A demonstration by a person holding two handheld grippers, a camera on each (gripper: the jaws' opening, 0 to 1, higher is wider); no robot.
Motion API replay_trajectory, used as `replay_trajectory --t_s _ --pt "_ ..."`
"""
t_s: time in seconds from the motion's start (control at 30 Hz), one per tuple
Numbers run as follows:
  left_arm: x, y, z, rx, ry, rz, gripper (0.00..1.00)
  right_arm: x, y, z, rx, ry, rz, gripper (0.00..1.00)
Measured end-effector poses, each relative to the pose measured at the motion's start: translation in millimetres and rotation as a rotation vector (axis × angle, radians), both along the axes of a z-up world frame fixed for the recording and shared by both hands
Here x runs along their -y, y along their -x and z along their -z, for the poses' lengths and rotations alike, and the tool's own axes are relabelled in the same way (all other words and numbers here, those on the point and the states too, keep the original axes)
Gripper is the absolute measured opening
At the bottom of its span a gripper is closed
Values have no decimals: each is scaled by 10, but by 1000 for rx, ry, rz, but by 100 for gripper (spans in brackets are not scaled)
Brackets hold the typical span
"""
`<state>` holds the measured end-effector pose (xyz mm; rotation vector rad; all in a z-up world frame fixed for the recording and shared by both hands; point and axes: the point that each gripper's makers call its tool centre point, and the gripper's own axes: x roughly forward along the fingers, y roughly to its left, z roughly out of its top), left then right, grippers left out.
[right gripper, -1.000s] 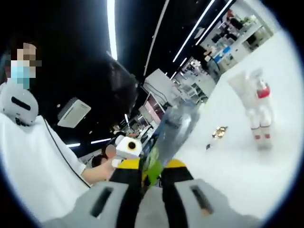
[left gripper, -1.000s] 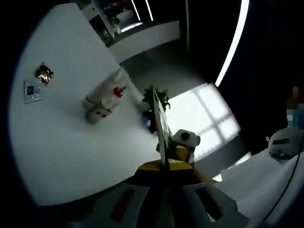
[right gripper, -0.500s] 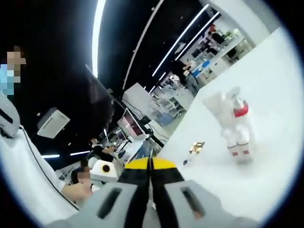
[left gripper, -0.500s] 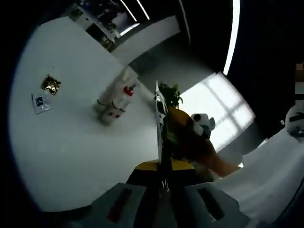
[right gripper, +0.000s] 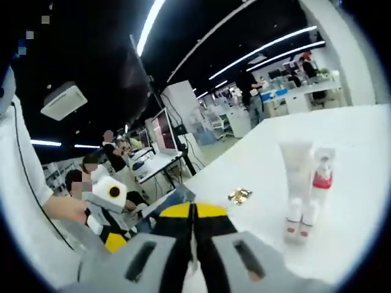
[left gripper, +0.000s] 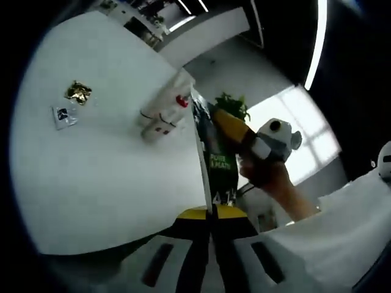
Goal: Arrange the skincare products in the storage area until every visible bottle or jar stands upright without overlapping.
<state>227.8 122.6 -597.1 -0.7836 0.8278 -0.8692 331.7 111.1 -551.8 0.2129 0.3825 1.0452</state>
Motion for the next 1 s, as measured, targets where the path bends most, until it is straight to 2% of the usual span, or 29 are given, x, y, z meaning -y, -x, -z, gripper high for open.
replay_trajectory --t_s 0.07,0.13,0.27,0.5,0.8,1.0 --pt "-25 -46 8 -5 7 -25 0 15 -54 18 23 12 22 4" --pt "-39 -83 6 -3 25 -44 0 57 -127 67 83 67 44 12" --pt "-78 -167 7 -8 56 -76 0 90 -148 173 68 98 53 27" --pt "-74 -245 66 -25 62 -69 0 132 -134 284 56 124 57 40" --pt "-59 -418 123 -48 92 -73 0 250 -121 416 32 144 89 50" --pt "-90 -576 205 -75 99 -86 0 353 -44 516 8 156 110 50"
